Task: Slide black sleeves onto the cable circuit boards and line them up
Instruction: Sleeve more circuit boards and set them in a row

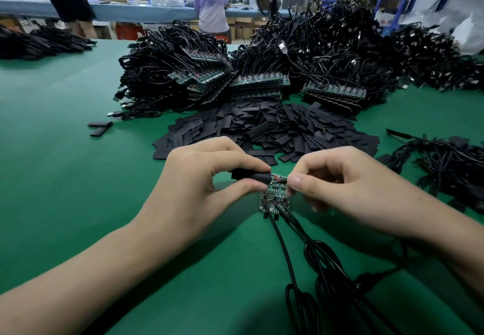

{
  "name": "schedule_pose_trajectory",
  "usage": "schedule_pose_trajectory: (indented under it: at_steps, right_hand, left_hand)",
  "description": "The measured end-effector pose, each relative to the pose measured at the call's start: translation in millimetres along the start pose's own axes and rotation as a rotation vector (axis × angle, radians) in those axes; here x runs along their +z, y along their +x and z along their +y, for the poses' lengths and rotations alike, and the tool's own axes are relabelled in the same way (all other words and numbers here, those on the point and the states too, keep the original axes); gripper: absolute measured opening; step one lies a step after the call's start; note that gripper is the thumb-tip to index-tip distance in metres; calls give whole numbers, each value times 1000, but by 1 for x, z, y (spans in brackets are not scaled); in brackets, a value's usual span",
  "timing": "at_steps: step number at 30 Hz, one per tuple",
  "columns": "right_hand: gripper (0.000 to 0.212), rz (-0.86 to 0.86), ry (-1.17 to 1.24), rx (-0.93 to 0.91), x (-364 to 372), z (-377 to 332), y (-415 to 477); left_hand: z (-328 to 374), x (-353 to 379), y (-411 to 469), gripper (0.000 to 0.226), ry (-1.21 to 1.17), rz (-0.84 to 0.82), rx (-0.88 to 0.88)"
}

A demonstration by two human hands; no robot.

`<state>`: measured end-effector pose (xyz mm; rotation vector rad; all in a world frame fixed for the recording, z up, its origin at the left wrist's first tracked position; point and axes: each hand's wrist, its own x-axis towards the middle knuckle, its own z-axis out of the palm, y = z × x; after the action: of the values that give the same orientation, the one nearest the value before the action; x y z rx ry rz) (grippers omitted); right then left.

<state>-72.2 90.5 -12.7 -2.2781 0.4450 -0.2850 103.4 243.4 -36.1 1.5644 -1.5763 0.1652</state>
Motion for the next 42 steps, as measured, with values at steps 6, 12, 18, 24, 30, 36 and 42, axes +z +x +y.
schedule_pose_trajectory:
  at_steps: [6,12,18,24,30,36,42]
  right_hand:
    - [25,27,-24,-16,3,2,-1]
    - [23,20,-16,-59,12,2,0]
    - [21,87,51,-65,17,2,0]
    - [21,145,41,-69,17,-5,-2]
    - [11,181,-88,-102,16,-9,-6]
    - [10,150,158,-29,16,-7,-2]
    - [16,97,272,-9,17,-8,-3]
  left_hand:
    - [0,-1,-1,20,-13,-4,-17]
    - [4,2,-1,18,-30,-73,45]
    - [4,3,-1,16,-35,-59,29]
    - [1,3,1,17,-40,-55,-38]
    - [-1,5,0,23,-87,-25,-120]
    - [2,8,1,48,-147,180,-221]
    - [10,8,2,53,55,153,-96]
